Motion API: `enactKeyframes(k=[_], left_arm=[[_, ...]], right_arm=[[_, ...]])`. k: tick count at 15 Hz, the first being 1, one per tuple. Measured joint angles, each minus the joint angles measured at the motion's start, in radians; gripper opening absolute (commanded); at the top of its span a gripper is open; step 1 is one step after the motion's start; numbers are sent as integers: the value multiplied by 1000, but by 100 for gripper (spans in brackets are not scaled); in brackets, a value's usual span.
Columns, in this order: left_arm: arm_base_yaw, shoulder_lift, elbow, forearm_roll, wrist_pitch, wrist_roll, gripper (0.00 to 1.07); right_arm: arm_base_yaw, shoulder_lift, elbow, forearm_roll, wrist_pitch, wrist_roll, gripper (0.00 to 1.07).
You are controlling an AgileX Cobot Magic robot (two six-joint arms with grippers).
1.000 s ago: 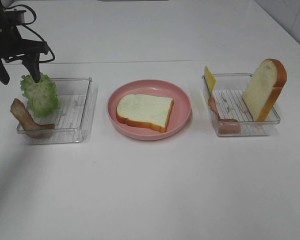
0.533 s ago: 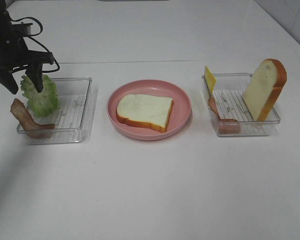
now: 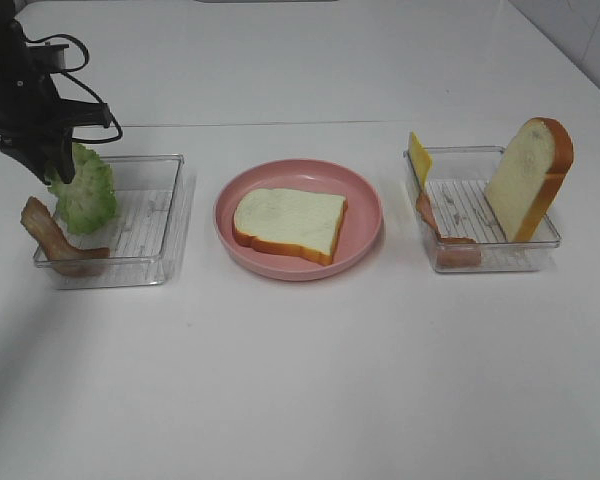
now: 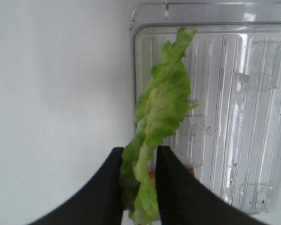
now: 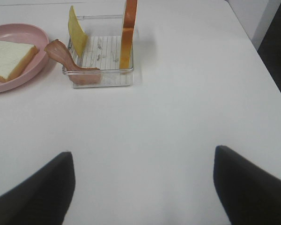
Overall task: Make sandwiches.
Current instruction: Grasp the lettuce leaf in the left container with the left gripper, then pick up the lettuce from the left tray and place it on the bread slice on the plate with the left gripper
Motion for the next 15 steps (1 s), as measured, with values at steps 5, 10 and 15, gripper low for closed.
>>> enactKeyframes(k=[5,10,15], left_arm=[[0,0,0,3,-4,0,0],[0,-36,0,-16,-71,4,0],[0,-111,0,-324,-165,111,0]], right_arm=[[0,0,0,0,0,0,78],[0,0,0,0,0,0,78],[0,0,0,0,0,0,78]])
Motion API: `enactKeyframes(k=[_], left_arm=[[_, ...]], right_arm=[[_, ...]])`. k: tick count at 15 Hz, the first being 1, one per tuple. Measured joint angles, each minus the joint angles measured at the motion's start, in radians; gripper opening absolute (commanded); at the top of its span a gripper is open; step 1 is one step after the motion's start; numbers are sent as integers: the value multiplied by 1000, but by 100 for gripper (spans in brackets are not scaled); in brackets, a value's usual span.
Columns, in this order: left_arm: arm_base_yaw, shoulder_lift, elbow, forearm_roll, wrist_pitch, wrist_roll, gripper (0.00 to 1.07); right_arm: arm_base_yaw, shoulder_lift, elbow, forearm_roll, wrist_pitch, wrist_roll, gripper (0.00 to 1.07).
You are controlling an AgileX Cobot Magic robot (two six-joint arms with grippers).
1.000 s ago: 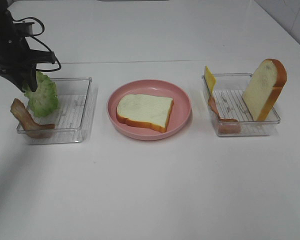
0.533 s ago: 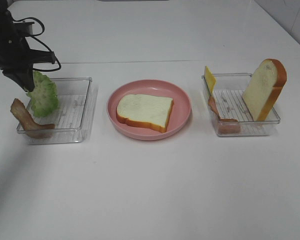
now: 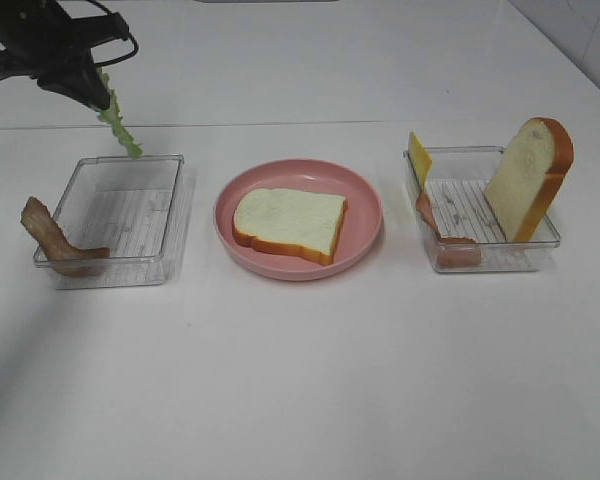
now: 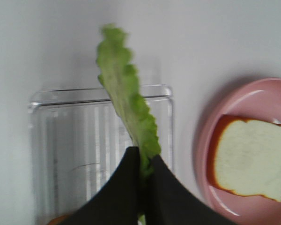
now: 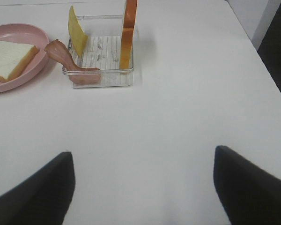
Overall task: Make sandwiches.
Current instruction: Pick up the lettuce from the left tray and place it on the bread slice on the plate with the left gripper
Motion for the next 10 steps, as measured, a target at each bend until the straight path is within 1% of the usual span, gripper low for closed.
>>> enactKeyframes(k=[2,4,6,7,8,10], left_arm=[[-16,0,0,-145,-22,71,0],[-48,0,0,-224,-46,112,0],[-112,0,0,-278,-76,145,0],[-174,8,0,-334,-99,160,0],[-194,17,0,-356,-104,172,0],[-248,44,0,-443,-120,220,0]], right_arm=[[0,0,0,0,0,0,78],[0,0,0,0,0,0,78],[0,0,0,0,0,0,78],[0,0,0,0,0,0,78],[0,0,0,0,0,0,78],[0,0,0,0,0,0,78]])
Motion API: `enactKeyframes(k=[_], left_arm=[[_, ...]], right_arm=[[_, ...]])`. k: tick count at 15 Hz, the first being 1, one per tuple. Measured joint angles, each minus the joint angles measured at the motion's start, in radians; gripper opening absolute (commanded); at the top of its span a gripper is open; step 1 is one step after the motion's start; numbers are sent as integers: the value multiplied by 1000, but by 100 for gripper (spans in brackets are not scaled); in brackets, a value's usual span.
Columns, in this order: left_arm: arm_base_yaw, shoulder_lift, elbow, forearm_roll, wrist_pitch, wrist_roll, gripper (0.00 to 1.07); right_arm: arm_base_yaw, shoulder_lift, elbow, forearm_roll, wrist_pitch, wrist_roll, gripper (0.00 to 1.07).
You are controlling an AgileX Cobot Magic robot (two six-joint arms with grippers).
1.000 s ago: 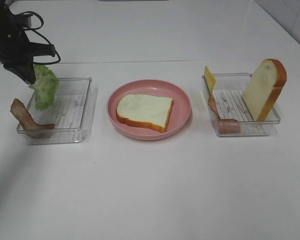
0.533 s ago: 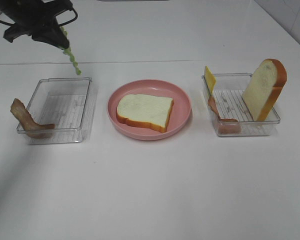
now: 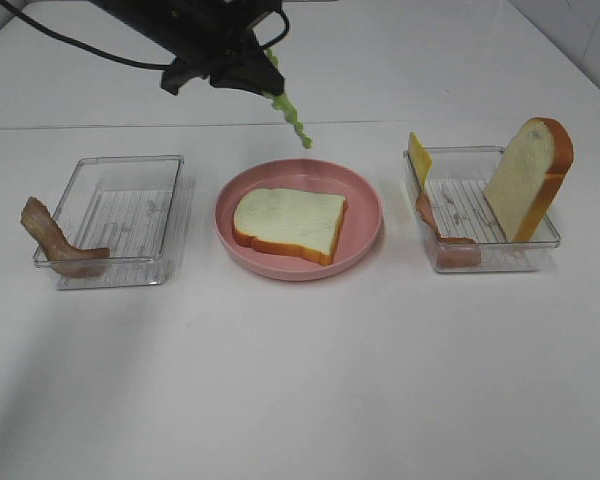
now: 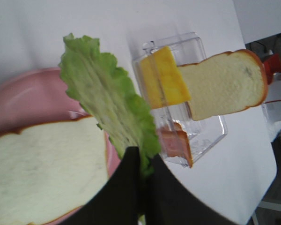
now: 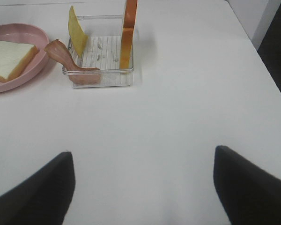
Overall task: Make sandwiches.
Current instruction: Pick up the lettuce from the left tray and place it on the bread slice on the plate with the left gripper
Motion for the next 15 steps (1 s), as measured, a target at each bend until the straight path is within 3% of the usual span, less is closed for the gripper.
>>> enactKeyframes(k=[4,7,15], left_arm=[[-56,68,0,-130,8,61,0],[-65,159,0,-145,98,69,0],[-50,183,0,32,122,79,0]], right_arm=[[0,0,0,0,0,0,78],[0,0,0,0,0,0,78],[0,0,0,0,0,0,78]])
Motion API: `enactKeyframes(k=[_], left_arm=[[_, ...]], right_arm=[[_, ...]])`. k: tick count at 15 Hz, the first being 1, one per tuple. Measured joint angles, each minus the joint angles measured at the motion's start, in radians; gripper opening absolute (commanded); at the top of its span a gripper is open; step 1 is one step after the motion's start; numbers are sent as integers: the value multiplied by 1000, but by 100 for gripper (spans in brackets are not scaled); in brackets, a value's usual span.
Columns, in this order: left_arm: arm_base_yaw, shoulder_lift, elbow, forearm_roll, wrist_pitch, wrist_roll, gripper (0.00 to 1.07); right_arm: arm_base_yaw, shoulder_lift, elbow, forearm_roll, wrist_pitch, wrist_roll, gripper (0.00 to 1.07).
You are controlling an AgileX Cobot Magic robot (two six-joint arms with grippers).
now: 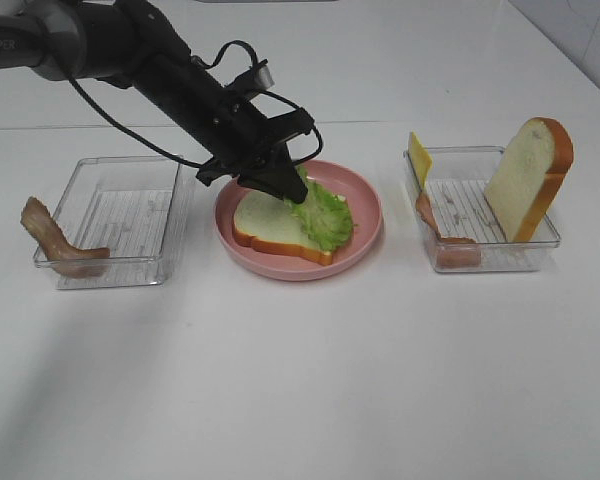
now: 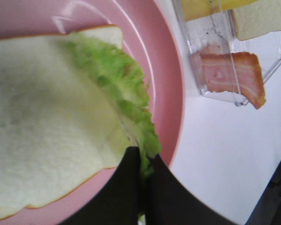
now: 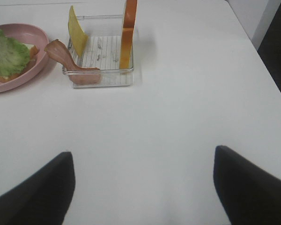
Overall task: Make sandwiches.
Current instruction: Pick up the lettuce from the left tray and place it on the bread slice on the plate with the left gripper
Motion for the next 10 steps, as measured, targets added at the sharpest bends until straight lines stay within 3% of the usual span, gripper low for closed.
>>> enactKeyframes(k=[4,7,10], left_arm=[[8,0,0,117,-43,5,0],[8,0,0,132,-75,5,16],[8,0,0,141,-77,7,55]], right_arm=[[0,0,0,0,0,0,78],[0,0,0,0,0,0,78],[0,0,0,0,0,0,78]])
